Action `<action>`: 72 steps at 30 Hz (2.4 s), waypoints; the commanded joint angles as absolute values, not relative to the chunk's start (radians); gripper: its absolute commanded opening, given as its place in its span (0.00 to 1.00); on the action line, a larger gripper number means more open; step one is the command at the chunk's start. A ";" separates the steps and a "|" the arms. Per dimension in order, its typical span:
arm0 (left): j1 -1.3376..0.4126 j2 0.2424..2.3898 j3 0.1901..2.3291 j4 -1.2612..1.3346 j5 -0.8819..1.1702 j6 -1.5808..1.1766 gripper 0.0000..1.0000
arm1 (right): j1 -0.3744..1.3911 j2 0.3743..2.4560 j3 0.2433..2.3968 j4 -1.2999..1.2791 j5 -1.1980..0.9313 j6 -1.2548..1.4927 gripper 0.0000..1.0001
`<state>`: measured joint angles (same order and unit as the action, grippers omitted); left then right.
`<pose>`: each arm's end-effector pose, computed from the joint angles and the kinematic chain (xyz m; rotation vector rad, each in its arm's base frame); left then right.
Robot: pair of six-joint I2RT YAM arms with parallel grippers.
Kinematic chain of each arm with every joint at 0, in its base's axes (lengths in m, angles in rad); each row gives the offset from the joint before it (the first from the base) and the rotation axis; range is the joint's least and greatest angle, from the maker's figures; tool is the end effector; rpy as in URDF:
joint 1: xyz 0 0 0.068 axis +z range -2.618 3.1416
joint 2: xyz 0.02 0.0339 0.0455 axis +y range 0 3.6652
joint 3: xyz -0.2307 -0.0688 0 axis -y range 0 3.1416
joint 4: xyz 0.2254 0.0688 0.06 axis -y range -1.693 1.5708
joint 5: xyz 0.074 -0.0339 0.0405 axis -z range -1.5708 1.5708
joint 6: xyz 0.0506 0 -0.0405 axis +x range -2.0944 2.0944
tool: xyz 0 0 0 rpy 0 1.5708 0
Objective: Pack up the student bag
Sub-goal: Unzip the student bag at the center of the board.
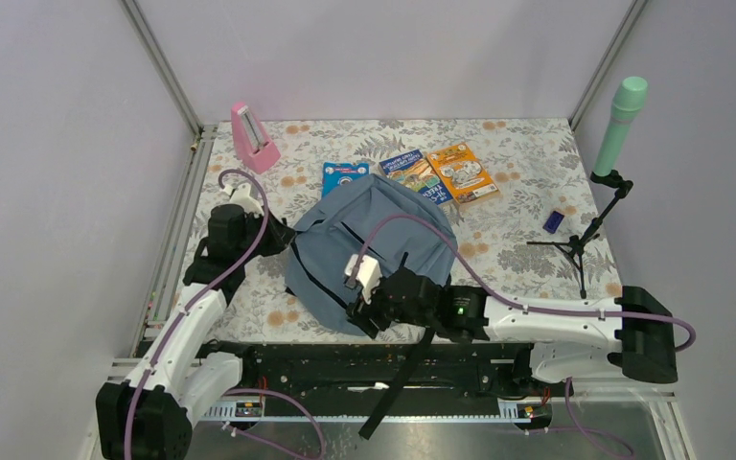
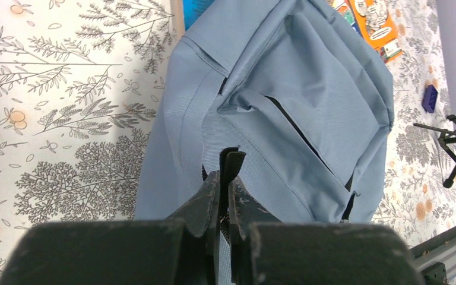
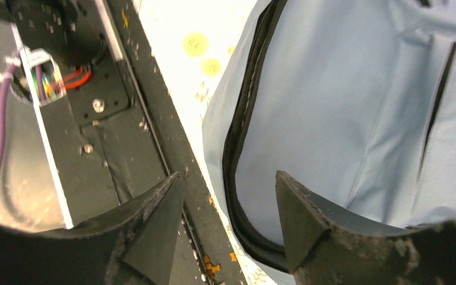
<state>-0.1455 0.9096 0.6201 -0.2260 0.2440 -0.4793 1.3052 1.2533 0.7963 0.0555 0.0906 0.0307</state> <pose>0.2145 -0.0438 0.2281 -0.2035 2.1225 -0.6291 0.0809 0.2798 0.2384 -1.1726 1.6875 0.7689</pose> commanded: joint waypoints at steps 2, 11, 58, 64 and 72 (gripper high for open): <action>-0.138 0.884 0.656 -0.136 0.315 -0.454 0.00 | 1.283 1.245 0.923 -0.050 0.185 0.131 0.63; -0.138 0.878 0.659 -0.156 0.316 -0.451 0.00 | 1.232 1.421 1.052 -0.117 0.090 0.203 0.51; -0.138 0.876 0.646 -0.160 0.293 -0.457 0.00 | 1.287 1.648 1.119 -0.039 0.563 0.197 0.00; -0.138 0.876 0.645 -0.160 0.259 -0.464 0.00 | 1.286 1.527 1.060 -0.033 0.634 0.175 0.00; -0.138 0.945 0.660 -0.083 0.261 -0.513 0.00 | 1.285 1.317 0.928 0.061 0.484 0.112 0.00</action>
<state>-0.1425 0.9066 0.6201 -0.2070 0.2634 -0.4816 1.2884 1.4178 0.9691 -0.0170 0.5270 0.1570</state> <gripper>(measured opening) 0.021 0.033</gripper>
